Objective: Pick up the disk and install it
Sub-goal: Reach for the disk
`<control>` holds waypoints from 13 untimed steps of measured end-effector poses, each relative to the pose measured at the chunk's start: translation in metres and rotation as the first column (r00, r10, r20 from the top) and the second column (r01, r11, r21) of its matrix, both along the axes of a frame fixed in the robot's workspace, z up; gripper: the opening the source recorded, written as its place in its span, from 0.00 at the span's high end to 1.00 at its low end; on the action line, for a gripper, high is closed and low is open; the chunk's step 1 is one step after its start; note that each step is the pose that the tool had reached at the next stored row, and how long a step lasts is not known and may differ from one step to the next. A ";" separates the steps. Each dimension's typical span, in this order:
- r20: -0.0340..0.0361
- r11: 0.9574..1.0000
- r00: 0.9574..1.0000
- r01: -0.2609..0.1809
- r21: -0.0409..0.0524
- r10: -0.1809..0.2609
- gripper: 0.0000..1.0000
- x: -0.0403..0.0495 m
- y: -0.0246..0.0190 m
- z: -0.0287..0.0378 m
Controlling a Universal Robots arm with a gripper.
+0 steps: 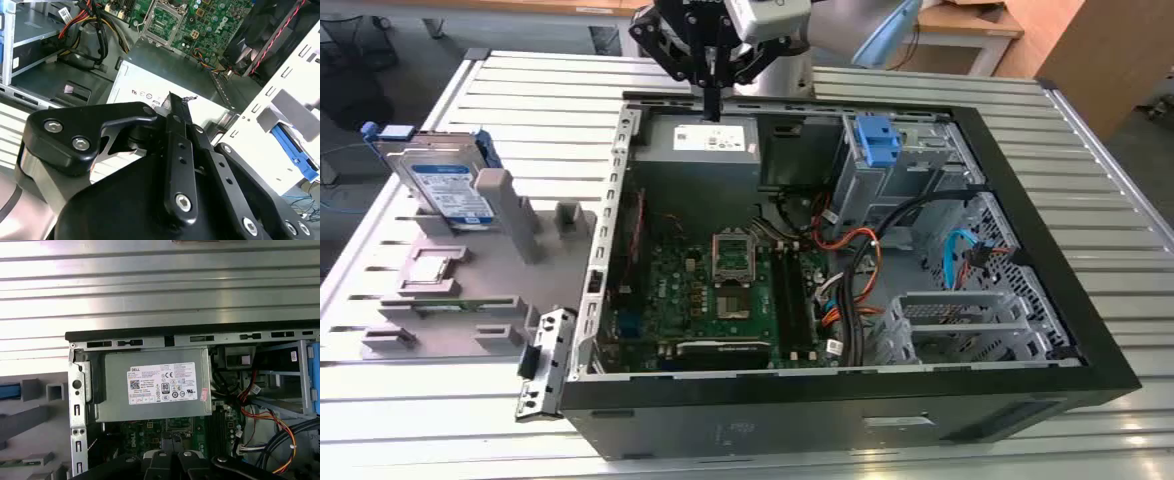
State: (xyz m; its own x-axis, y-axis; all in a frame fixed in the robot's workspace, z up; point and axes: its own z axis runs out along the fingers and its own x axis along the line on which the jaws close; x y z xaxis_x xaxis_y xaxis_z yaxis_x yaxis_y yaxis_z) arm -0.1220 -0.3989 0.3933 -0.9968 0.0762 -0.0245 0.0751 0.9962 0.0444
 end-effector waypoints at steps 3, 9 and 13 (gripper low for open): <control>0.000 1.000 1.000 0.000 0.000 0.000 0.89 0.0000 0.0000 0.0000; 0.000 1.000 1.000 0.000 0.000 0.000 0.89 -0.0025 0.0000 -0.0001; 0.000 1.000 1.000 0.000 0.000 0.000 0.89 -0.0054 0.0000 -0.0001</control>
